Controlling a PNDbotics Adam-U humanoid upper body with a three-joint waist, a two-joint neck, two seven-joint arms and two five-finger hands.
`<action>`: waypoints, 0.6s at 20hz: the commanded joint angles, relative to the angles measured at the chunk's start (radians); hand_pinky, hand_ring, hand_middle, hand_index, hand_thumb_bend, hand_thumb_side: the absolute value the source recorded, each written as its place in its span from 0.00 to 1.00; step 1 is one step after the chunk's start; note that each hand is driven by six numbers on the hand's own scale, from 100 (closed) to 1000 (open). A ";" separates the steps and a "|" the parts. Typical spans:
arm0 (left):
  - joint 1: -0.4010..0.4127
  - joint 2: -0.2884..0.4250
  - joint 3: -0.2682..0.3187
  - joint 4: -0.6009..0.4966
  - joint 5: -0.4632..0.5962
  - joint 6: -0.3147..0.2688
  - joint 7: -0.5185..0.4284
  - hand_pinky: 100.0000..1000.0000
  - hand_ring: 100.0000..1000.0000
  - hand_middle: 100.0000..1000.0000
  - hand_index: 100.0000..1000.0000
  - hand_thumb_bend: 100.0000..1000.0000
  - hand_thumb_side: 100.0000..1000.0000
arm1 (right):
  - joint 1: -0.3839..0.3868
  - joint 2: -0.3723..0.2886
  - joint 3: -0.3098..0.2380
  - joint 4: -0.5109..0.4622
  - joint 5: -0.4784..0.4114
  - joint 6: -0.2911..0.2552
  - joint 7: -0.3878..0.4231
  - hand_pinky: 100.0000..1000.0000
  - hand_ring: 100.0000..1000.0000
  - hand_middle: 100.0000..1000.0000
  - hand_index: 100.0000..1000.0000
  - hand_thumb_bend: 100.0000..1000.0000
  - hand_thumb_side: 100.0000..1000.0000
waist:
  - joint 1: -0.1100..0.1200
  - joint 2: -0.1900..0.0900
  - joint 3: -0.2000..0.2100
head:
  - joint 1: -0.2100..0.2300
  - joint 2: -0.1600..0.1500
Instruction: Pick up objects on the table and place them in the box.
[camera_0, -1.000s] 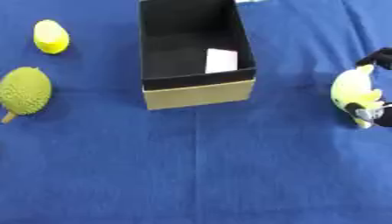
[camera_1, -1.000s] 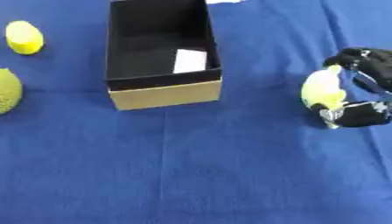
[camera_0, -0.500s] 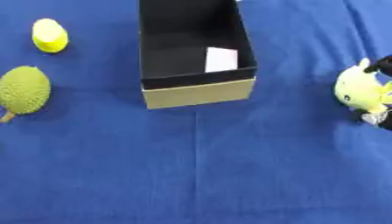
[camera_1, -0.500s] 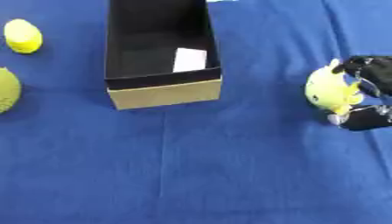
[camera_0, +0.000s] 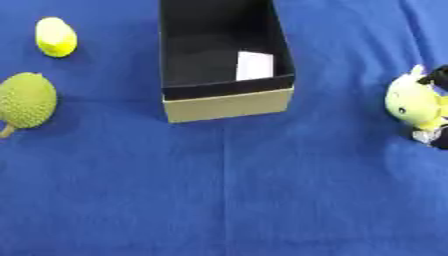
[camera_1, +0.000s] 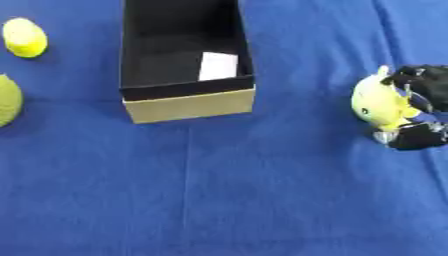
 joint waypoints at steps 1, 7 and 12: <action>-0.004 0.018 0.003 -0.018 0.005 0.000 -0.003 0.77 0.49 0.49 0.79 0.00 0.56 | -0.009 -0.020 0.001 0.011 0.013 0.004 -0.007 0.90 0.90 0.83 0.89 0.38 0.54 | 0.002 -0.014 0.003 | -0.005 -0.014; -0.004 0.016 0.002 -0.018 0.006 -0.001 -0.005 0.77 0.49 0.49 0.79 0.00 0.55 | -0.021 -0.014 0.010 0.019 0.014 0.011 -0.041 0.87 0.85 0.78 0.84 0.38 0.51 | 0.006 -0.009 0.008 | -0.010 -0.019; -0.006 0.015 0.001 -0.018 0.007 -0.001 -0.007 0.77 0.49 0.49 0.79 0.00 0.55 | -0.023 -0.011 0.010 0.009 0.011 0.040 -0.129 0.84 0.79 0.71 0.77 0.38 0.45 | 0.006 -0.008 0.007 | -0.011 -0.021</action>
